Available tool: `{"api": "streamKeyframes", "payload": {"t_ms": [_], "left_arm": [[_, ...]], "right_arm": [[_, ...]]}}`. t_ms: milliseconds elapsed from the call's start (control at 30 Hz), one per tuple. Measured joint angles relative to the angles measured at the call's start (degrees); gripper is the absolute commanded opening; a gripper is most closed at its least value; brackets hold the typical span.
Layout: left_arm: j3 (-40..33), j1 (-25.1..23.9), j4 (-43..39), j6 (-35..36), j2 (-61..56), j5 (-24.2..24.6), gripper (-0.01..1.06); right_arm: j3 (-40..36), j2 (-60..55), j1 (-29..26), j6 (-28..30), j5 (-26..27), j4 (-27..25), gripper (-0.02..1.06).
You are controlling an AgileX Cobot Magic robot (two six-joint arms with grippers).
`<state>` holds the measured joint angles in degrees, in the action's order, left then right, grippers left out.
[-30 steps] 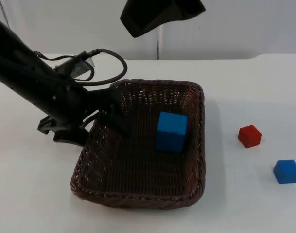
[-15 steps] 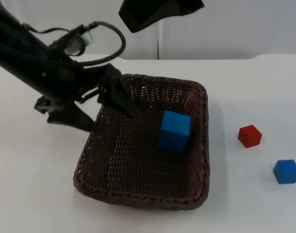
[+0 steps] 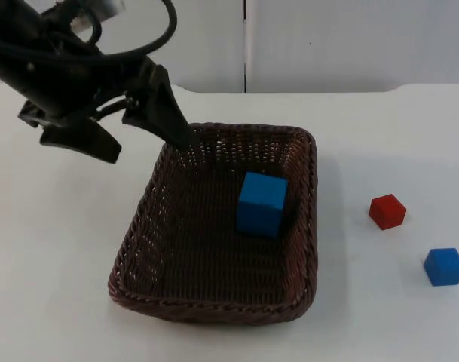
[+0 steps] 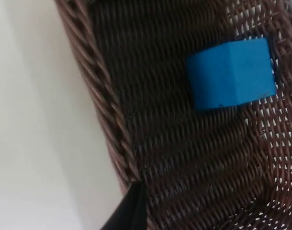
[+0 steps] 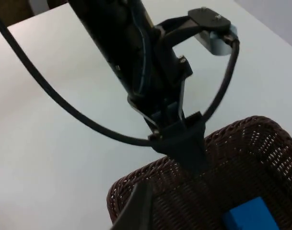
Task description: Pick up the basket with the left hand and place the largest block into the basket with the right hand.
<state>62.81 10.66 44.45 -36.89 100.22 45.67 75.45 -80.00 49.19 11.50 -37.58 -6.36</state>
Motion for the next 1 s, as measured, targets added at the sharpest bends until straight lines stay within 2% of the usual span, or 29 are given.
{"api": "streamKeyframes", "payload": {"t_ms": [300, 700, 1000], "left_arm": [[-2.83, 0.00, -1.64, 0.61, -8.98, 0.37, 0.93], [-14.01, 0.00, -3.58, 1.52, -31.18, -3.58, 0.93], [-18.28, 0.00, -5.26, 2.18, -45.90, -4.22, 0.93]], "right_arm": [[-1.45, 3.28, 0.00, -0.25, 0.15, 0.14, 0.83], [-15.44, 13.38, 0.00, -1.47, 6.14, 0.14, 0.83], [-24.97, 23.84, 0.00, -1.52, 8.02, 0.14, 0.83]]}}
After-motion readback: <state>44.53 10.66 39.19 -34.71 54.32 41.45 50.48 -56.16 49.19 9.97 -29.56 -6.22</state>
